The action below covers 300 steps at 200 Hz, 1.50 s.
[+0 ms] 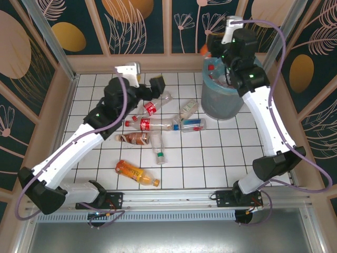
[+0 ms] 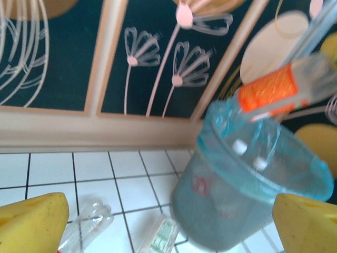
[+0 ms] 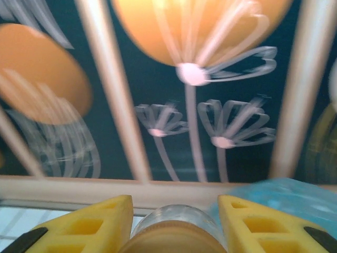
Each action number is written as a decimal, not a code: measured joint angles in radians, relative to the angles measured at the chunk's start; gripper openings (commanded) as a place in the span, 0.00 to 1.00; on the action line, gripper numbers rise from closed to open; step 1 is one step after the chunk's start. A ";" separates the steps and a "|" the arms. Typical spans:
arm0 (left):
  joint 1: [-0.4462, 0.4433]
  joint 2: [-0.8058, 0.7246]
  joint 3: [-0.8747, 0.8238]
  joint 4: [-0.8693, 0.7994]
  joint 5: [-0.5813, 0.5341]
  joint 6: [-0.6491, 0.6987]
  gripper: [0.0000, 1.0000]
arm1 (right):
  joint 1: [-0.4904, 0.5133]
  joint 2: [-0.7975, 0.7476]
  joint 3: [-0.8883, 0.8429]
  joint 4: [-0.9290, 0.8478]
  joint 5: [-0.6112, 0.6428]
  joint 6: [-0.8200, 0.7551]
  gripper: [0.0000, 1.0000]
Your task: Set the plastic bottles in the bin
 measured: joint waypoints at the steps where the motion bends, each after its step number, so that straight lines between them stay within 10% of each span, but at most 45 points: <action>1: -0.002 0.002 0.000 0.000 0.000 0.002 0.98 | -0.002 0.000 0.002 -0.004 0.005 -0.001 0.00; 68: -0.032 0.039 -0.015 -0.010 -0.011 0.092 0.99 | -0.129 0.081 0.023 -0.211 0.228 -0.015 0.02; 300: -0.032 0.040 -0.118 -0.043 -0.026 0.084 0.99 | -0.330 0.136 -0.270 -0.147 -0.063 0.067 0.57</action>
